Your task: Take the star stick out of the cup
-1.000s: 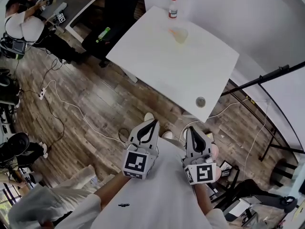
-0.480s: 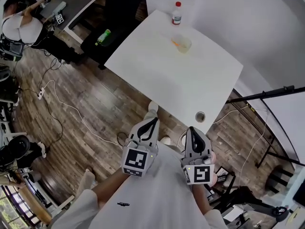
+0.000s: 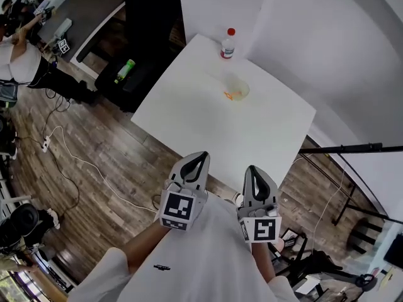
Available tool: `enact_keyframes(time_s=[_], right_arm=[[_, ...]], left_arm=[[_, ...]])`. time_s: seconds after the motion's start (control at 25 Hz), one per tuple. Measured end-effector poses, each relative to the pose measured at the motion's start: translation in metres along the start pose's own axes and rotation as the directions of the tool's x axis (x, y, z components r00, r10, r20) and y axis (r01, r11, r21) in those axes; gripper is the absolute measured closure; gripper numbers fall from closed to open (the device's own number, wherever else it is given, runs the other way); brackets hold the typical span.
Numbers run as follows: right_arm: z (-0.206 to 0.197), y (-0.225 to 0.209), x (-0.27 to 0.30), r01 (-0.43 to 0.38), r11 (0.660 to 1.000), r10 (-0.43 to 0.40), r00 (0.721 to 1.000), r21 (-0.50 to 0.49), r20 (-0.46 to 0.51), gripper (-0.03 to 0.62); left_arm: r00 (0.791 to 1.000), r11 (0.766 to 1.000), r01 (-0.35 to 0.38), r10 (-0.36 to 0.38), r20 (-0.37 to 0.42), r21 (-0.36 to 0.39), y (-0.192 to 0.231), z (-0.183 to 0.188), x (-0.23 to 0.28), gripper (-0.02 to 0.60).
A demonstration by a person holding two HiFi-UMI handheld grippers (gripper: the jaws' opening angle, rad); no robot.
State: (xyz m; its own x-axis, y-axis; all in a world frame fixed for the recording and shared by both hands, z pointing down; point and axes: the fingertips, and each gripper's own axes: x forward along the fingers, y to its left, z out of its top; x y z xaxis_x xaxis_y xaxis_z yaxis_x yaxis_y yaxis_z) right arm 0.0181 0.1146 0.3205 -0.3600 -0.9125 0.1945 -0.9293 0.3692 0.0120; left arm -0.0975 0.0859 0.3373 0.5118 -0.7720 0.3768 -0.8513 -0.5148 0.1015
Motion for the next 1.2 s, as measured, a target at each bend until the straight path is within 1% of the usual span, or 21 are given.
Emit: enact_keyframes(time_s=[0.12,0.24,0.44,0.52,0.64,0.76,0.88,1.04,1.2], right_arm=[[0.008,-0.006,0.029,0.040,0.999,-0.040,0.999,-0.007,0.005,0.595],[0.011,-0.009,0.051,0.077,0.997,-0.077,0.997,0.002,-0.011,0.595],[0.013,-0.016,0.066,0.103,0.995,-0.102,0.993,0.006,-0.052,0.595],[0.012,-0.022,0.072,0.105,0.994,-0.105,0.993,0.004,-0.063,0.595],[0.008,-0.034,0.083,0.114,0.993,-0.113,0.991,0.012,-0.074,0.595],[0.009,-0.037,0.091,0.107,0.994,-0.105,0.991,0.019,-0.079,0.595],[0.012,-0.045,0.097,0.100,0.995,-0.098,0.993,0.020,-0.070,0.595],[0.012,-0.057,0.097,0.105,0.994,-0.103,0.992,0.032,-0.067,0.595],[0.008,-0.068,0.099,0.110,0.993,-0.107,0.992,0.042,-0.069,0.595]], left_arm=[[0.999,1.000,0.028,-0.028,0.018,0.012,0.023,0.015,0.022,0.568],[0.998,0.998,0.063,-0.063,0.021,0.008,0.042,0.024,0.039,0.568],[0.994,0.995,0.104,-0.104,0.019,-0.009,0.050,0.035,0.065,0.568],[0.994,0.994,0.108,-0.108,-0.005,-0.023,0.050,0.032,0.075,0.568],[0.994,0.994,0.110,-0.110,-0.020,0.006,0.051,0.031,0.094,0.568],[0.992,0.993,0.121,-0.121,-0.035,0.006,0.052,0.032,0.105,0.568],[0.993,0.993,0.116,-0.116,-0.038,0.005,0.050,0.036,0.117,0.564],[0.993,0.994,0.107,-0.108,-0.053,-0.018,0.049,0.034,0.131,0.546],[0.993,0.995,0.095,-0.097,-0.066,-0.028,0.046,0.032,0.145,0.514]])
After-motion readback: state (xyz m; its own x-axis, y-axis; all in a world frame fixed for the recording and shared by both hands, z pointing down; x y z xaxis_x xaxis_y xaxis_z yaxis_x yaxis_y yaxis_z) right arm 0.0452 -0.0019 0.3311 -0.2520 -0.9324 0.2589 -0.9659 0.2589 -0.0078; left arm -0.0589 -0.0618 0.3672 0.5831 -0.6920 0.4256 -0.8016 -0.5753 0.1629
